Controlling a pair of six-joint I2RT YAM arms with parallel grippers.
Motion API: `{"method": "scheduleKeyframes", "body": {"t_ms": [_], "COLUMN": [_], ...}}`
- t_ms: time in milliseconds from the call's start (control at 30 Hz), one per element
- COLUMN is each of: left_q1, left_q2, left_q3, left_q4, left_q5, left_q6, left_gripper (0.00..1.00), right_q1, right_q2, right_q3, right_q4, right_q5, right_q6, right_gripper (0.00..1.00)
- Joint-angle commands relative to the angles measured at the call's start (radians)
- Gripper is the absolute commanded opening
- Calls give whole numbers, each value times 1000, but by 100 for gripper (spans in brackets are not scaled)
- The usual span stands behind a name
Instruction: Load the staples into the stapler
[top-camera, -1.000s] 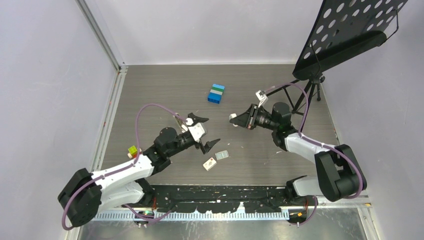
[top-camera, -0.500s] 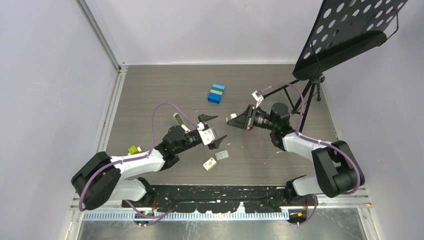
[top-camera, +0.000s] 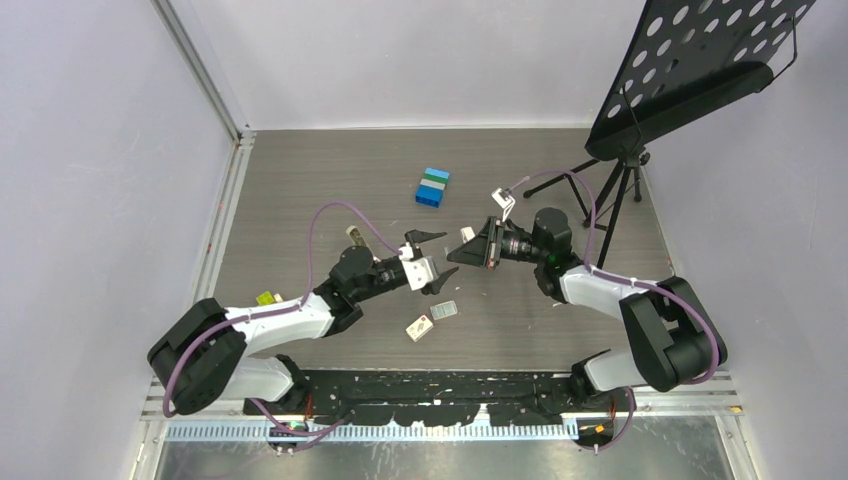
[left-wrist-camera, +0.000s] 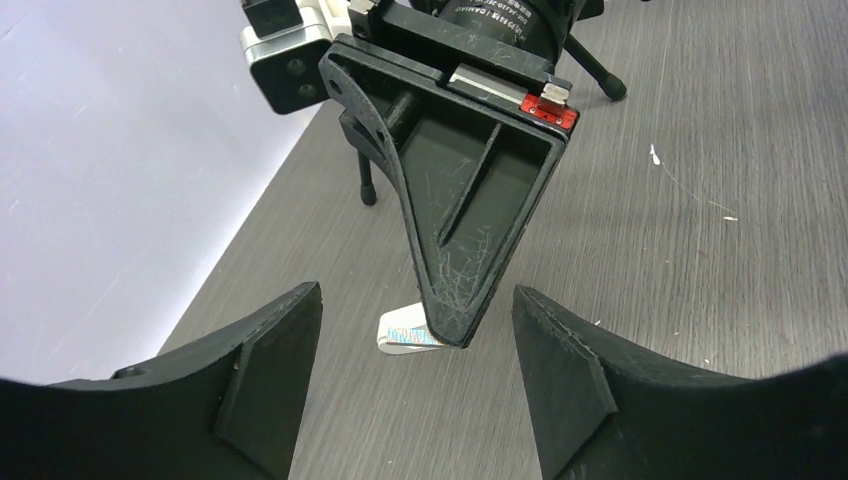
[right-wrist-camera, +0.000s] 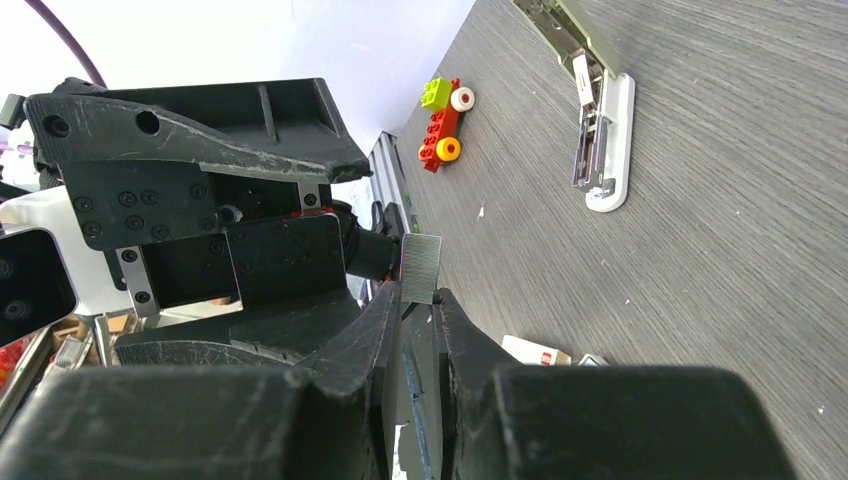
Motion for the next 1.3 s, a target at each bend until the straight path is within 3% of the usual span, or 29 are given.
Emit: {"method": "scheduleKeyframes", "body": {"t_ms": [0, 233, 833, 1267], "left_q1": [-3, -3, -3, -3], "left_q2": [-9, -26, 34, 8], "left_q3": [32, 32, 38, 40], "left_q4": [2, -63, 9, -41], "left_q5": [35, 31, 4, -16], "left_q6": [38, 85, 72, 66], "left_gripper": [71, 66, 46, 32], "right_q1": [4, 4, 4, 5], "right_q2": [-7, -18, -7, 1], "right_q3": [28, 27, 28, 28], "right_q4": [43, 45, 59, 65], "right_q5": [-27, -39, -51, -51], "right_q6": [-12, -10, 2, 4], "right_gripper": [19, 19, 19, 19]}}
